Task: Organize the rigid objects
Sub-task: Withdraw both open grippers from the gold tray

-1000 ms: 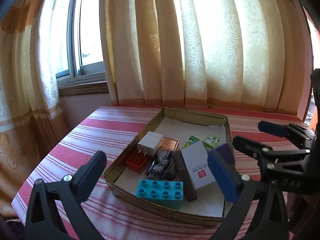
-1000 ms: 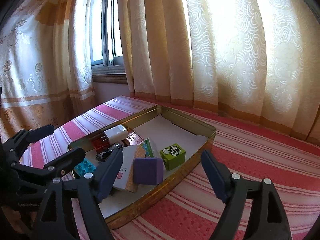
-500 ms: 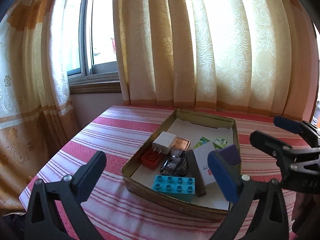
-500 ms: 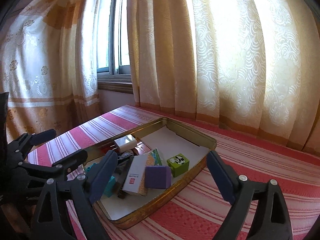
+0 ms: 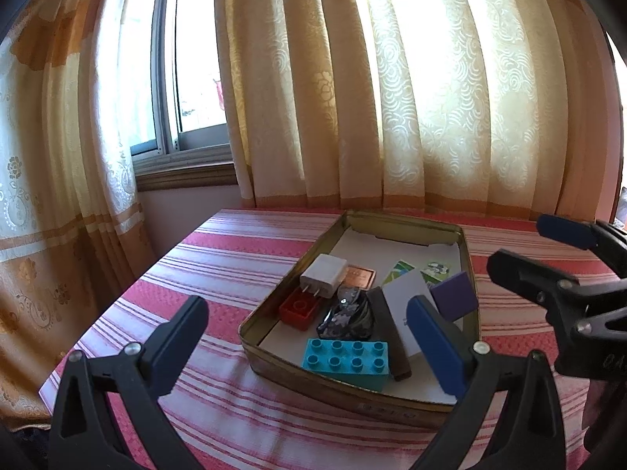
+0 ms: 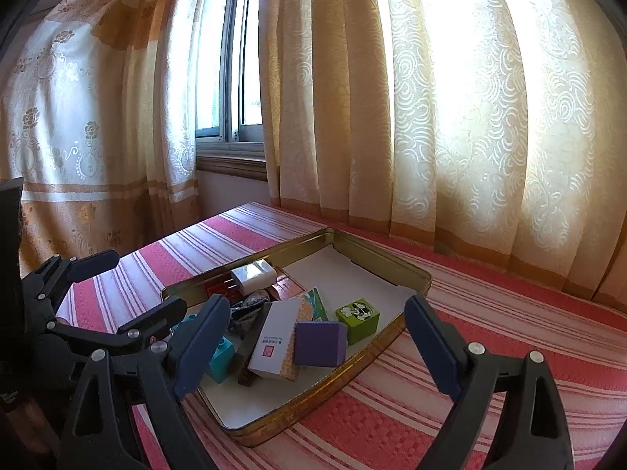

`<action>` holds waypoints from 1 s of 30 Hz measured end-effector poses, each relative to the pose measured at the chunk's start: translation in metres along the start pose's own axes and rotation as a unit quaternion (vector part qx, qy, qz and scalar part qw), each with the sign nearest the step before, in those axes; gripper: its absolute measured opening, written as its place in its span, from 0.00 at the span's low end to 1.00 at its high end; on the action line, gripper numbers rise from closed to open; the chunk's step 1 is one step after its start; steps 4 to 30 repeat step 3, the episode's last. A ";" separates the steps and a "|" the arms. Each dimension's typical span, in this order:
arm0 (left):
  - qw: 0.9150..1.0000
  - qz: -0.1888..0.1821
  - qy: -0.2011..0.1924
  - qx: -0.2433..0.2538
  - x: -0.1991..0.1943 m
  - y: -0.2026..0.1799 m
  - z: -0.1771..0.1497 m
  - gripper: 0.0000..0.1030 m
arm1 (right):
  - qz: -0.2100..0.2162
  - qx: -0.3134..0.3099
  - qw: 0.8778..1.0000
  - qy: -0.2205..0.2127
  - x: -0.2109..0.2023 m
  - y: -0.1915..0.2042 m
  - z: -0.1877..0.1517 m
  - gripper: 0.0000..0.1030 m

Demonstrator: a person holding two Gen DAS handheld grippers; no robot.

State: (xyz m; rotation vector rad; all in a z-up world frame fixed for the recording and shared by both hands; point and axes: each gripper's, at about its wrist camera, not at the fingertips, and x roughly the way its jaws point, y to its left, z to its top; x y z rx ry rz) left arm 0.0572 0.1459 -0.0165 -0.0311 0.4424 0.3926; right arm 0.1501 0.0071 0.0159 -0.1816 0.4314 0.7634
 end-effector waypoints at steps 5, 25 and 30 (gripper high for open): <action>1.000 -0.004 0.004 0.007 -0.001 -0.003 0.000 1.00 | 0.000 0.003 1.000 -0.001 -0.002 -0.002 -0.002 0.90; 1.000 -0.004 0.004 0.007 -0.001 -0.003 0.000 1.00 | 0.000 0.003 1.000 -0.001 -0.002 -0.002 -0.002 0.90; 1.000 -0.004 0.004 0.007 -0.001 -0.003 0.000 1.00 | 0.000 0.003 1.000 -0.001 -0.002 -0.002 -0.002 0.90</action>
